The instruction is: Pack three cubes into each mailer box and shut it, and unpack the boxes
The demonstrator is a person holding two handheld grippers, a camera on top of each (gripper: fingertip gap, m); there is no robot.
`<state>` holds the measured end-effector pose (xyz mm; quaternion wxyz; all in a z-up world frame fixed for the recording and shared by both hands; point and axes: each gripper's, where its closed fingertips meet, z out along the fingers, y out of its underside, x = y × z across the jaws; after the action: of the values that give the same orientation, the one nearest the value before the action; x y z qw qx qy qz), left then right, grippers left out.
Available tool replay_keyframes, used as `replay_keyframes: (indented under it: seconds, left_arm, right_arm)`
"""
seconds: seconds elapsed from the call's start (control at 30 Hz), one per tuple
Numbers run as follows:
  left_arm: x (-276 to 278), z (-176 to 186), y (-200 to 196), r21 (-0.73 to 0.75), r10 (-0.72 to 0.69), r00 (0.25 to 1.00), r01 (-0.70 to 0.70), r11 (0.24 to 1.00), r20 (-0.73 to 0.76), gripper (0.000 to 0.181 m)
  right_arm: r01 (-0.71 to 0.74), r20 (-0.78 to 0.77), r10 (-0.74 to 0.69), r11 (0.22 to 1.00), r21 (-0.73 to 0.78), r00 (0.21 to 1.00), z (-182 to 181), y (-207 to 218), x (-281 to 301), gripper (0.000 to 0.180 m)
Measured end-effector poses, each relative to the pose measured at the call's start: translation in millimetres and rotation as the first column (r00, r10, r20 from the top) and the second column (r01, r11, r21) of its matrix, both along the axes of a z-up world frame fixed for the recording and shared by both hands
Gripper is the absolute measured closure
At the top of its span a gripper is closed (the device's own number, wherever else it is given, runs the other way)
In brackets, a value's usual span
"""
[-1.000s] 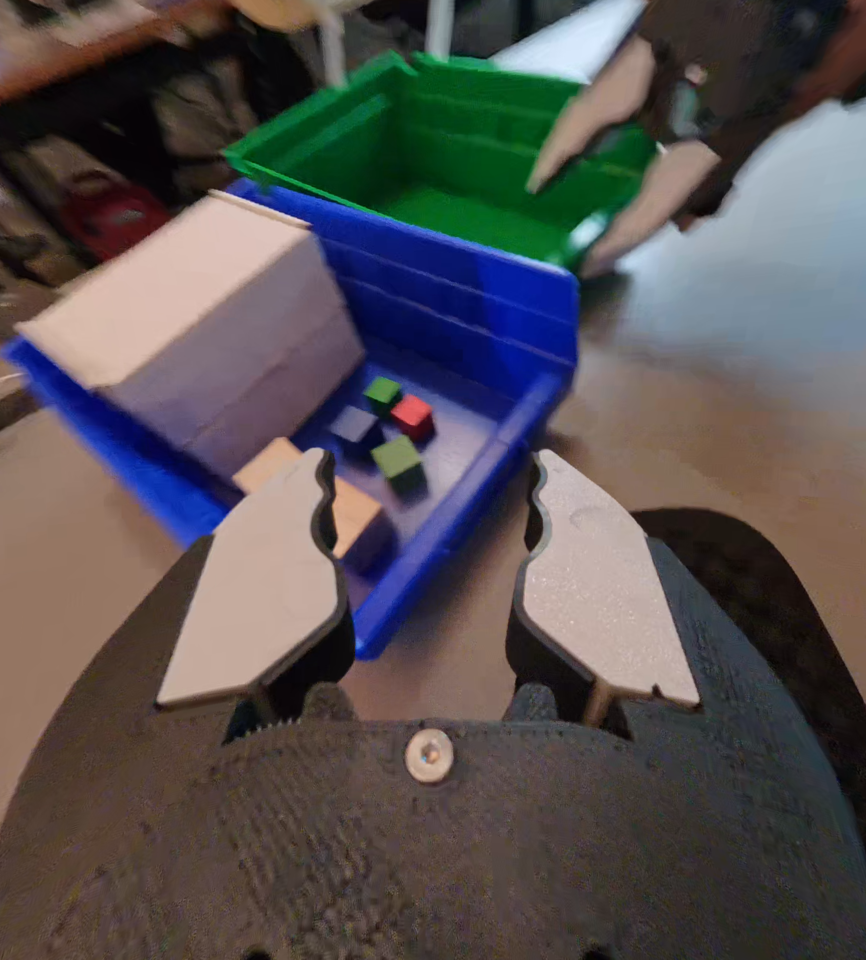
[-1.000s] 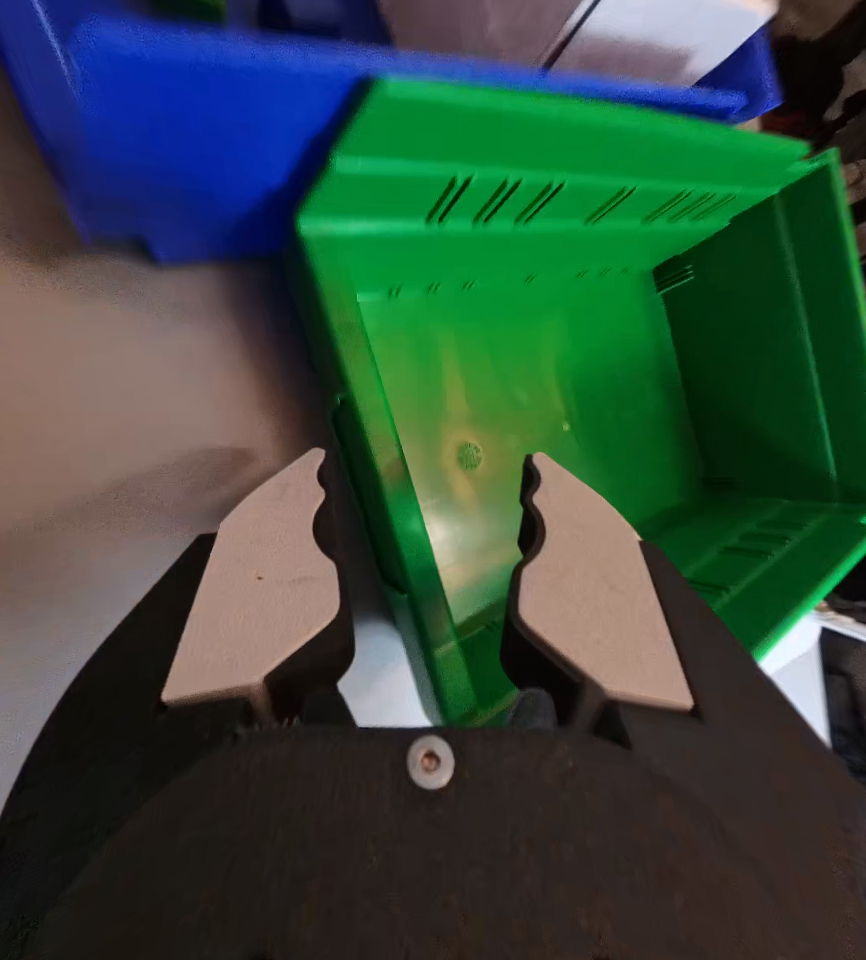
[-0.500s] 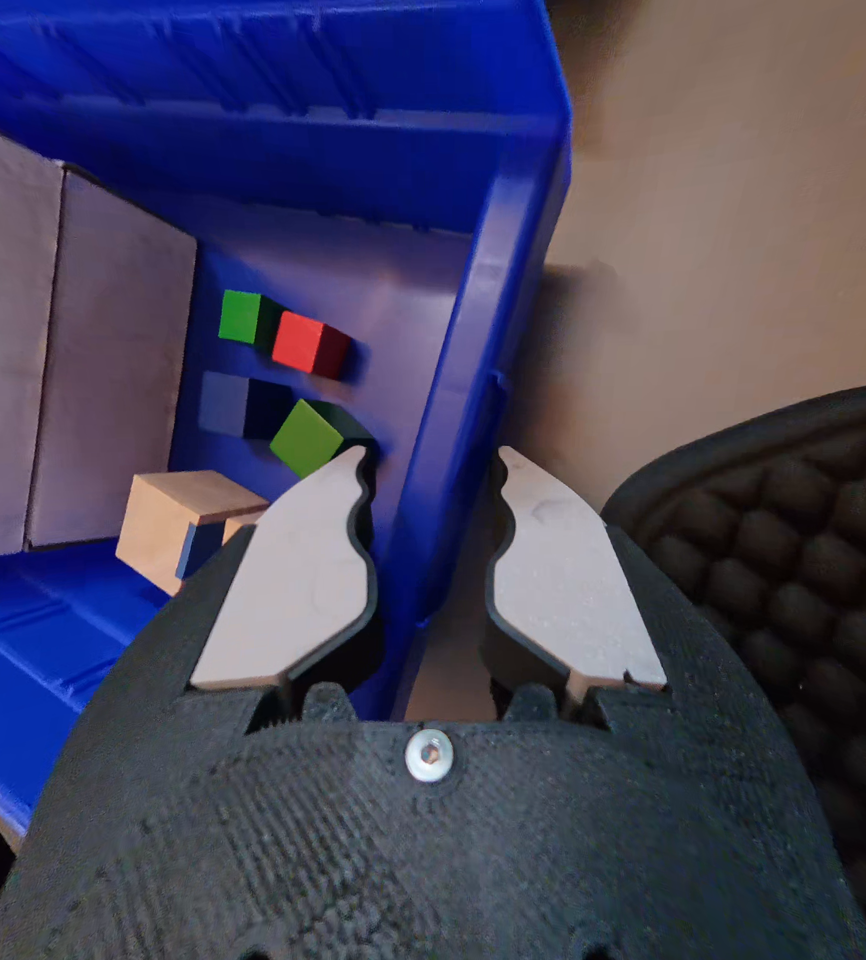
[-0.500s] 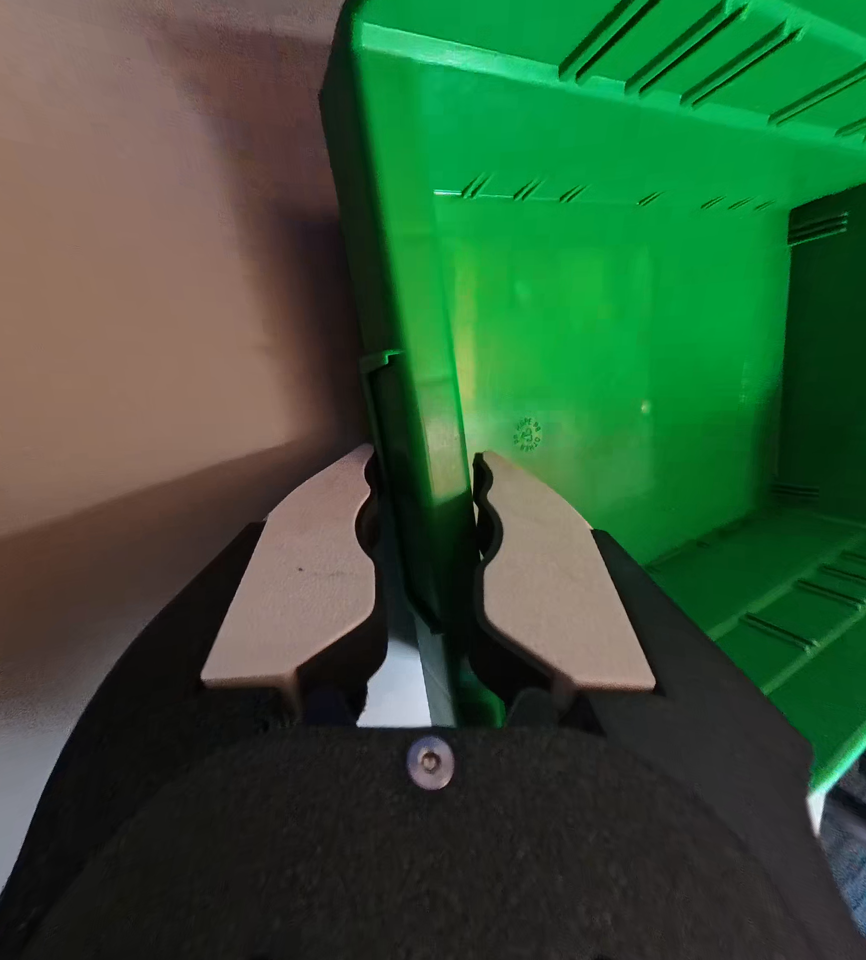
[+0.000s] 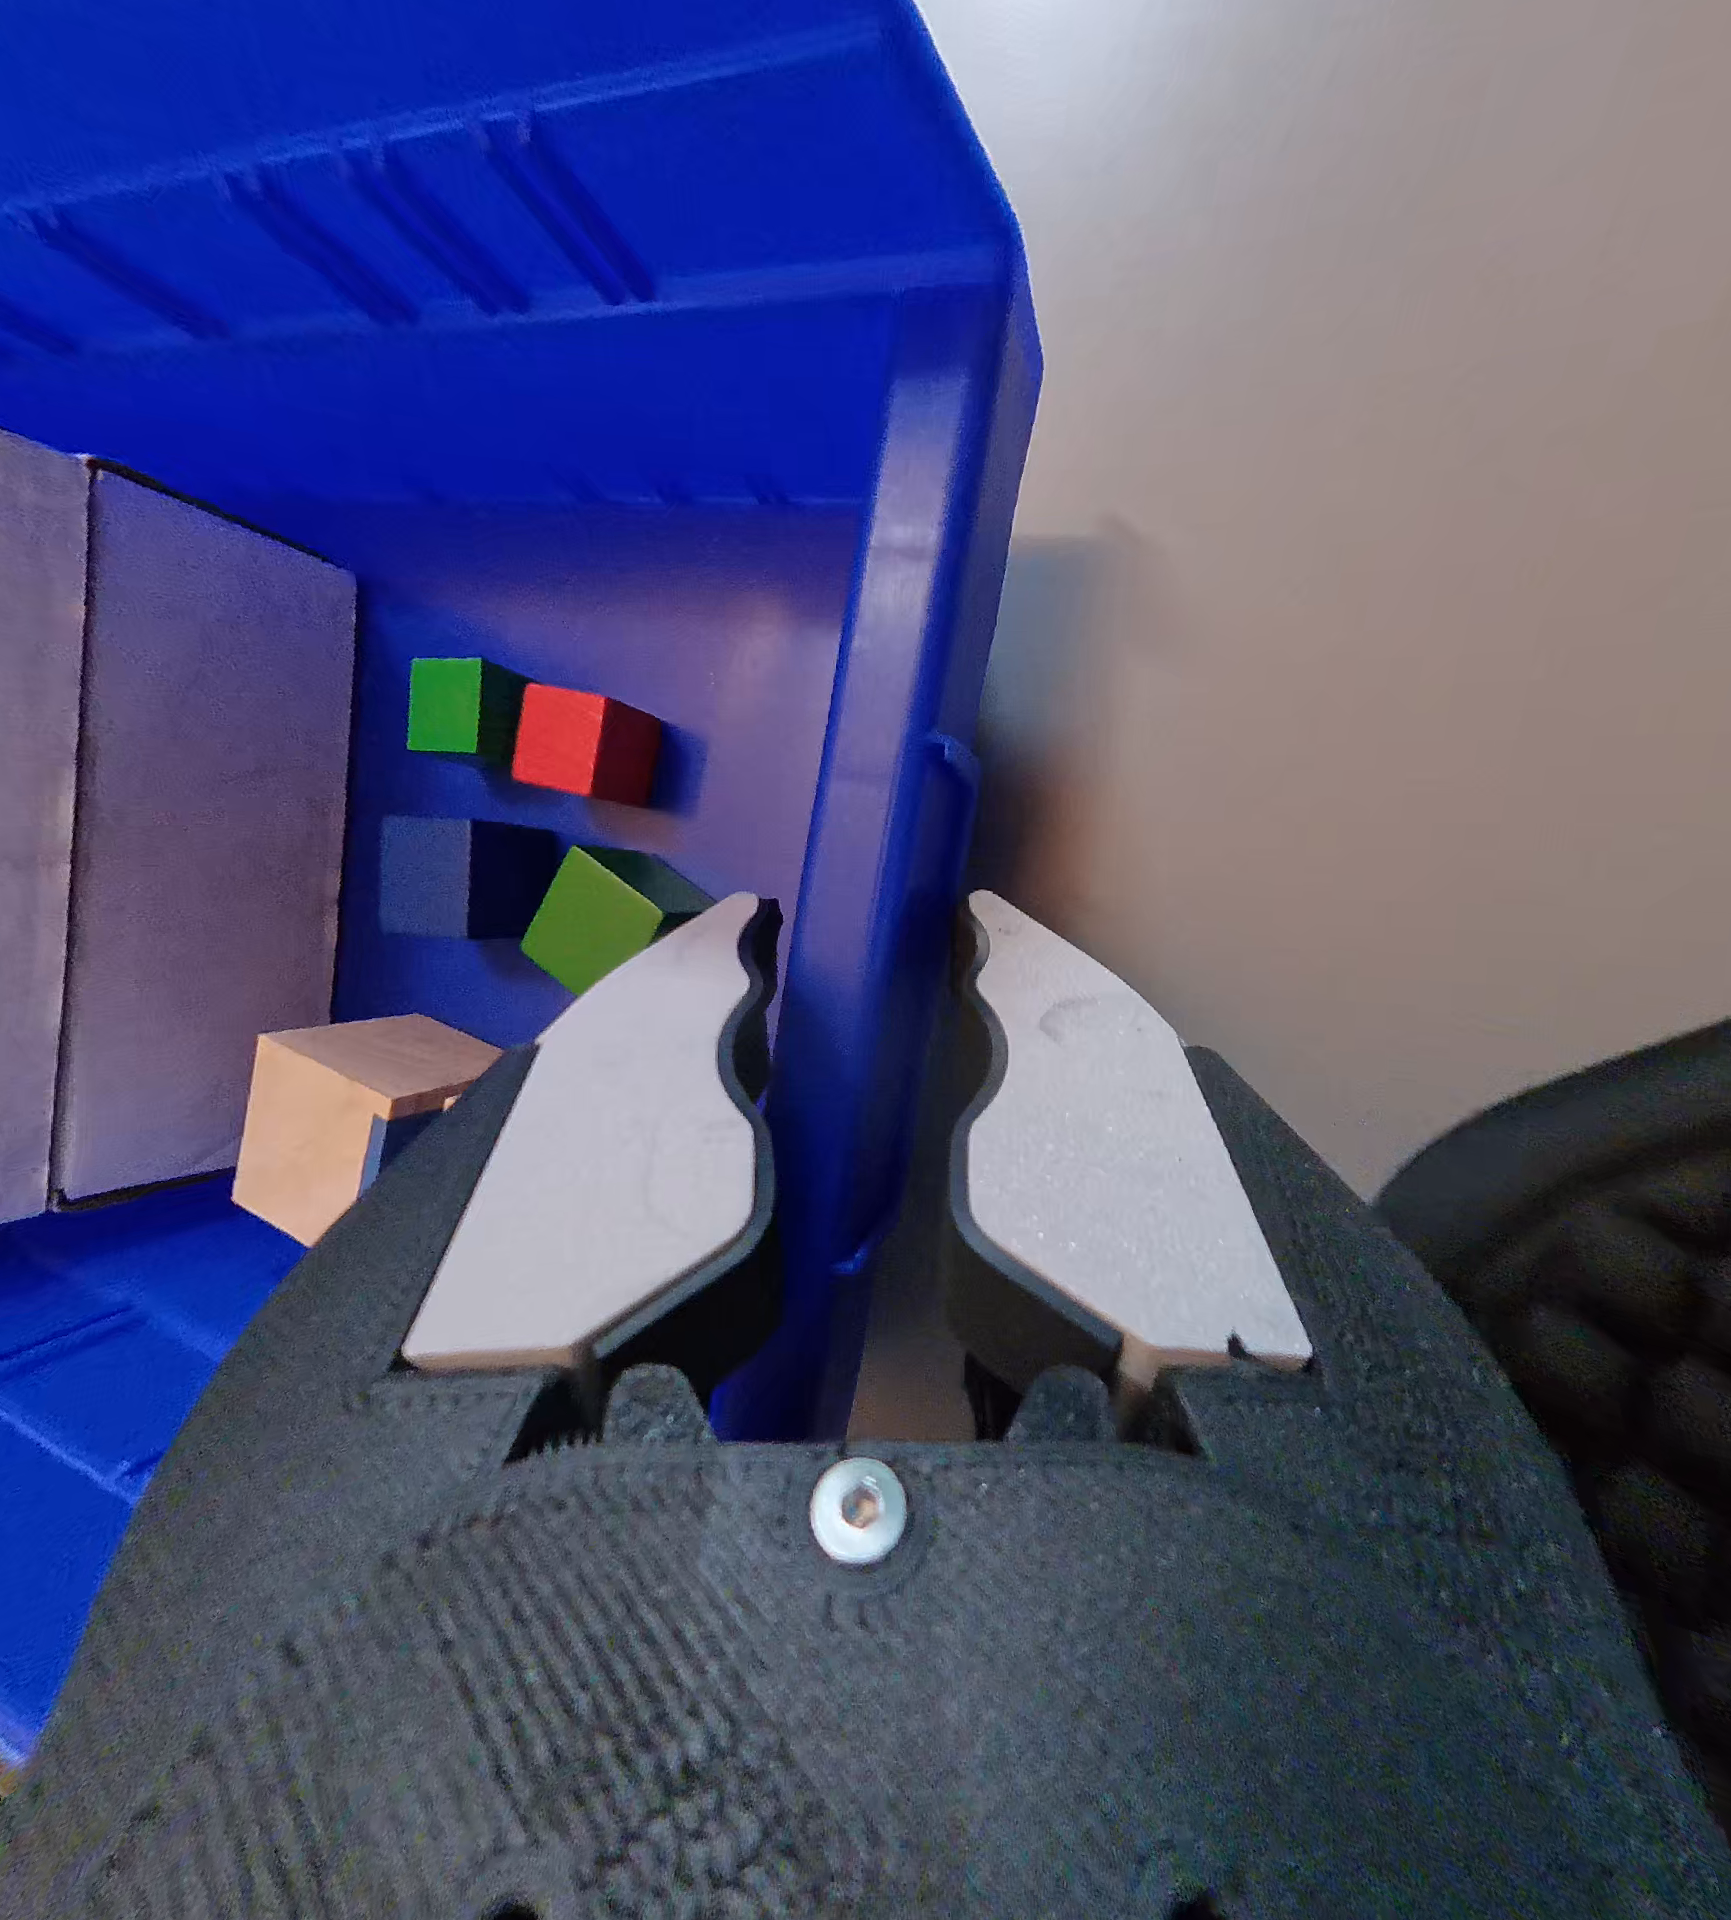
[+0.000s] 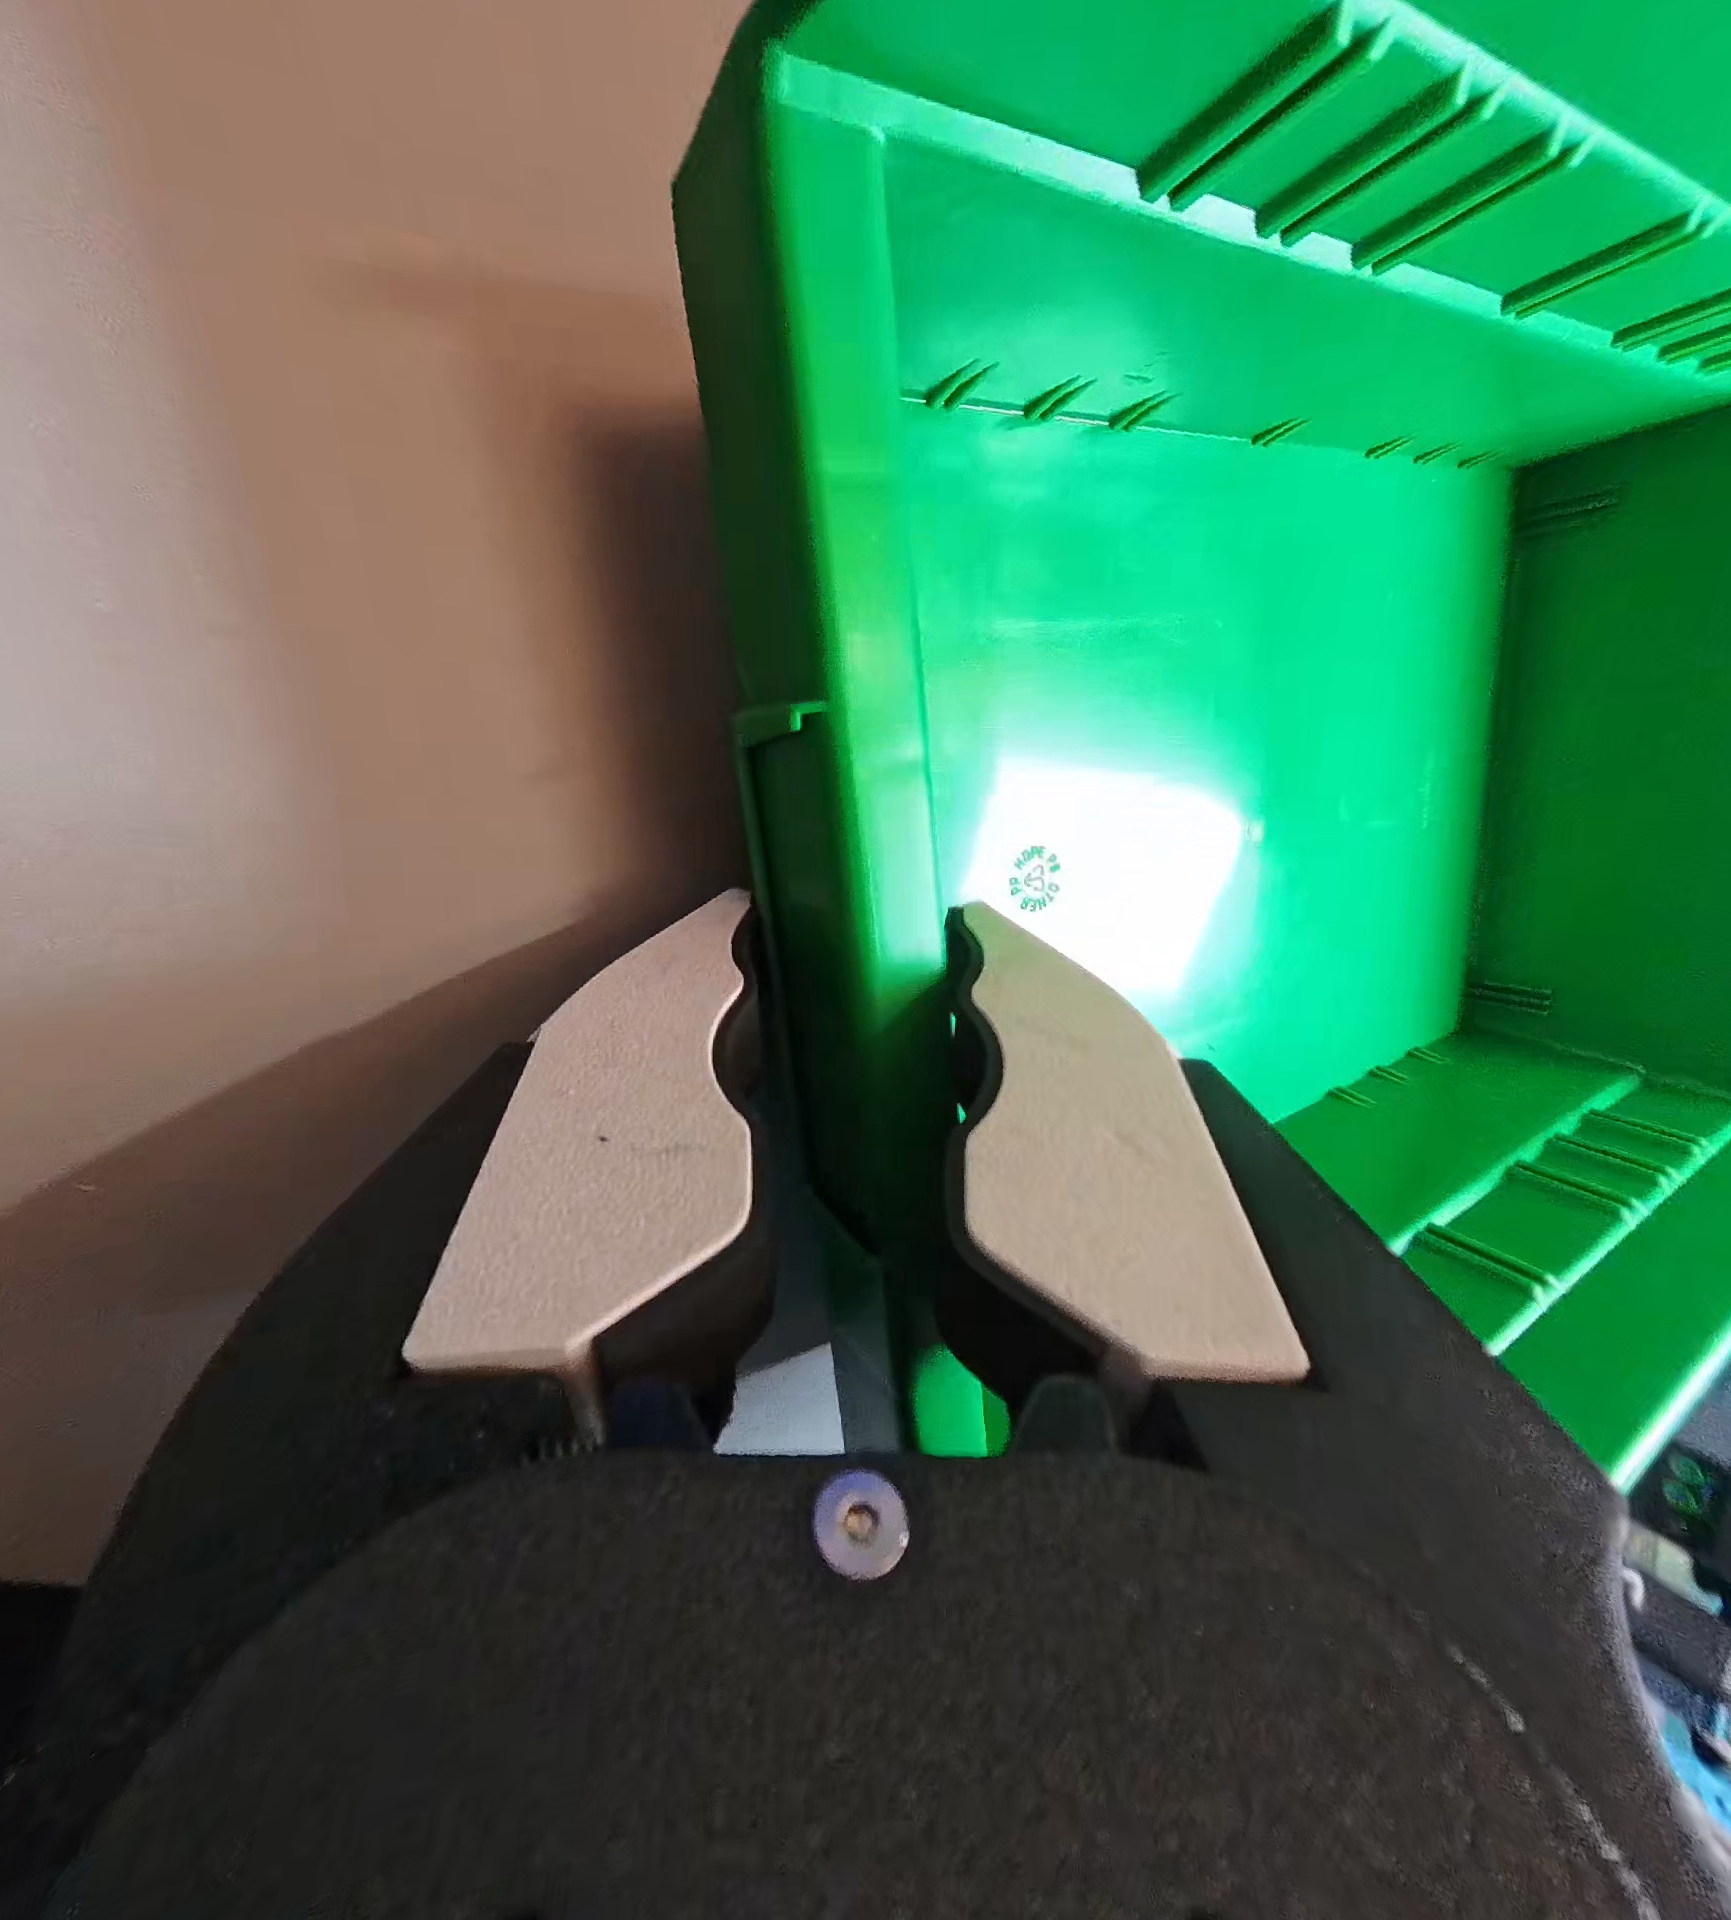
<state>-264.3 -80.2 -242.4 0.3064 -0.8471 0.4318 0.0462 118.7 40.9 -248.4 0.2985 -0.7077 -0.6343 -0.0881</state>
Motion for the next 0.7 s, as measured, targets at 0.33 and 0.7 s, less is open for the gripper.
replay_keyframes:
  seconds: [0.33,0.7]
  left_arm:
    - [-11.0,0.0,57.2,0.024,0.003,1.000,-0.002,1.000,-0.009,0.149]
    - [-24.9,101.3,110.1,0.156,0.138,0.949,-0.188,0.970,0.283,0.119]
  right_arm:
    - [0.131,-0.053,-0.125,0.983,0.128,0.991,12.3,44.4,35.9,0.137]
    - [0.045,-0.643,0.026,0.995,0.093,0.766,74.7,-31.4,-37.3,0.136]
